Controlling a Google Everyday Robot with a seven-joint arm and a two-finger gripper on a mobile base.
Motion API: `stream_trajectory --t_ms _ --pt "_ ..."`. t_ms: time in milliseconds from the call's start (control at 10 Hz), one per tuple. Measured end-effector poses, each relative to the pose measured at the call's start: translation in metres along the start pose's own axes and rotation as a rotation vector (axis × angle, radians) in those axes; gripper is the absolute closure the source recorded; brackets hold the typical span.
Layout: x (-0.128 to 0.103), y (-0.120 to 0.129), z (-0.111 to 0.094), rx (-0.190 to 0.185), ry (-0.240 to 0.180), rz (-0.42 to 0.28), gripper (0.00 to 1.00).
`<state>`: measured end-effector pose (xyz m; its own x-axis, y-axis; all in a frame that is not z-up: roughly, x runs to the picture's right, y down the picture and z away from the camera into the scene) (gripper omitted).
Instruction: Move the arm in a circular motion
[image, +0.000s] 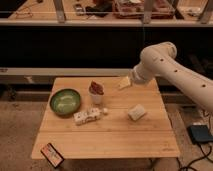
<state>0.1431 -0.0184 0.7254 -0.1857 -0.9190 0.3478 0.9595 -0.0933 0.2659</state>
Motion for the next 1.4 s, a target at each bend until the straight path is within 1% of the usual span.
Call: stream_trajectory --t_ms 800,1000,1100,1200,1300,1400 --pt "0.0 0.0 0.0 0.0 0.0 0.0 0.2" --pt "0.0 0.0 0.001 0.006 -0.006 0.006 0.2" --pt "-0.006 0.002 0.005 0.015 -0.04 0.021 0.2" --pt "-0.015 0.003 0.012 0.023 -0.092 0.036 0.2" --pt "-0.026 0.005 0.021 0.027 -0.155 0.049 0.2" --pt "-0.044 0.012 0.031 0.027 -0.228 0.068 0.2"
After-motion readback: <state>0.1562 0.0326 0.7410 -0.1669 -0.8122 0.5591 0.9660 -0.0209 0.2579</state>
